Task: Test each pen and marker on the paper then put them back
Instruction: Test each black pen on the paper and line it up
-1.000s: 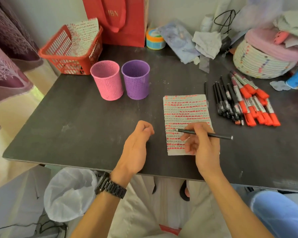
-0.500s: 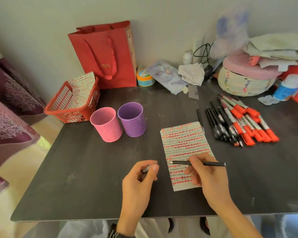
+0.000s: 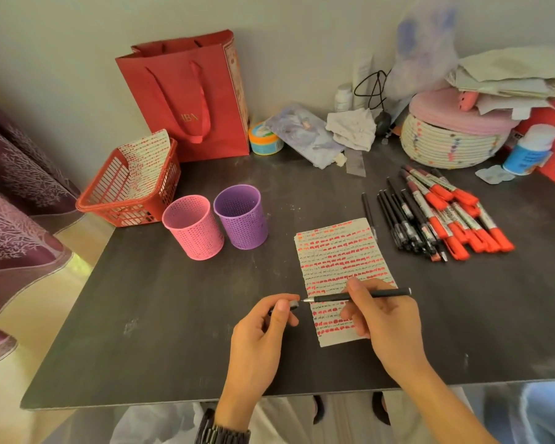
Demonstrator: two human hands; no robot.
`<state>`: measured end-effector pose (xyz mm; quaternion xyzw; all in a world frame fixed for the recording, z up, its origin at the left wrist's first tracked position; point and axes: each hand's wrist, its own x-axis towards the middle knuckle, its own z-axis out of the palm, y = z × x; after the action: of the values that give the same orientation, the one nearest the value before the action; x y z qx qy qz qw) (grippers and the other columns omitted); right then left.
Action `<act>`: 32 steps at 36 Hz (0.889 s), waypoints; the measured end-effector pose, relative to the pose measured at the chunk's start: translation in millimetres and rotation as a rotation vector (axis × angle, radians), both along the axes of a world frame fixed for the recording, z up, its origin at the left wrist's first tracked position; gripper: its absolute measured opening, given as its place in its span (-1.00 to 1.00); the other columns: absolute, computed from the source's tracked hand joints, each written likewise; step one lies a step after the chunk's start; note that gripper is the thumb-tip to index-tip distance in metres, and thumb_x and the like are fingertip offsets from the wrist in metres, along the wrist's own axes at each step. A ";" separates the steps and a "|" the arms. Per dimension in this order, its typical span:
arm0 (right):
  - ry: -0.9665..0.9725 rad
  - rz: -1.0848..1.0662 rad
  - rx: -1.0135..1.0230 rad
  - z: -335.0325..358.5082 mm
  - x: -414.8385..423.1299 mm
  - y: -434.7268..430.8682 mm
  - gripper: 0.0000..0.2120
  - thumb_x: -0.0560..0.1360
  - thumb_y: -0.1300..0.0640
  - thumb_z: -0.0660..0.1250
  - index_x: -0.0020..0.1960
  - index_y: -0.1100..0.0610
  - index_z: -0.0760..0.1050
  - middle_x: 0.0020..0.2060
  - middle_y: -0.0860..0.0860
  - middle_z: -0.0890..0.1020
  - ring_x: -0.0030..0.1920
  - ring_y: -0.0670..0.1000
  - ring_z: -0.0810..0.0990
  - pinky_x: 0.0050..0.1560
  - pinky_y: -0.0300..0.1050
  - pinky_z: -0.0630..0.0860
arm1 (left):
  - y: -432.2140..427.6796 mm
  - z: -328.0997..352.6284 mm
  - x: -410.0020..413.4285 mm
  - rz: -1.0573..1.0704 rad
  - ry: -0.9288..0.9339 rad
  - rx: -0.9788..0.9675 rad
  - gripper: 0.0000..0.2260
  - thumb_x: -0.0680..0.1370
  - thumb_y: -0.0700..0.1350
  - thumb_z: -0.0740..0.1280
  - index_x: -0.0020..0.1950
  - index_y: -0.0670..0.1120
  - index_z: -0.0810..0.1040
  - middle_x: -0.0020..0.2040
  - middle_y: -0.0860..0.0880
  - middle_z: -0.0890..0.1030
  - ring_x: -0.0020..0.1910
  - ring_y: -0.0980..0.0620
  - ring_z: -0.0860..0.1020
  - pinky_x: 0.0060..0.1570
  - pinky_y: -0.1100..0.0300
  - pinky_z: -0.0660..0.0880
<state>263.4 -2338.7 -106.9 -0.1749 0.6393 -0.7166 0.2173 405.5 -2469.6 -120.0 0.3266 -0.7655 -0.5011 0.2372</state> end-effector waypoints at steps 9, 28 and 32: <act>0.012 0.034 0.041 -1.2 0.1 0.6 -0.72 0.44 -0.16 0.38 -0.22 0.04 0.67 -0.40 0.08 0.67 -0.46 -0.10 0.57 -0.24 -0.26 0.55 | -0.3 -3.3 -0.7 -0.036 -0.052 0.001 -0.74 0.59 0.29 0.10 0.09 0.36 0.57 -0.15 0.14 0.65 -0.15 0.07 0.60 -0.11 0.17 0.53; 0.191 0.171 0.143 5.3 3.2 0.2 -0.84 0.42 -0.21 0.40 -0.28 -0.21 0.67 -0.29 -0.09 0.73 0.01 -0.22 0.67 0.03 -0.34 0.44 | 5.3 6.8 -1.0 -0.149 -0.035 0.030 -0.70 0.60 0.21 0.16 0.09 0.19 0.65 -0.30 0.10 0.60 -0.31 0.17 0.53 -0.21 0.38 0.44; 0.211 0.195 0.138 5.4 4.3 -1.3 -0.92 0.41 -0.19 0.40 -0.19 -0.27 0.67 -0.30 -0.10 0.72 -0.09 -0.15 0.70 0.02 -0.27 0.47 | 4.9 5.9 -1.2 -0.162 -0.023 0.031 -0.70 0.57 0.27 0.17 0.09 0.24 0.64 -0.32 0.09 0.60 -0.32 0.10 0.54 -0.23 0.29 0.47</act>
<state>267.7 -2340.0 -101.5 -0.2953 0.6864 -0.6239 0.2291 404.2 -2464.7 -114.1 0.2730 -0.7842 -0.5268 0.1818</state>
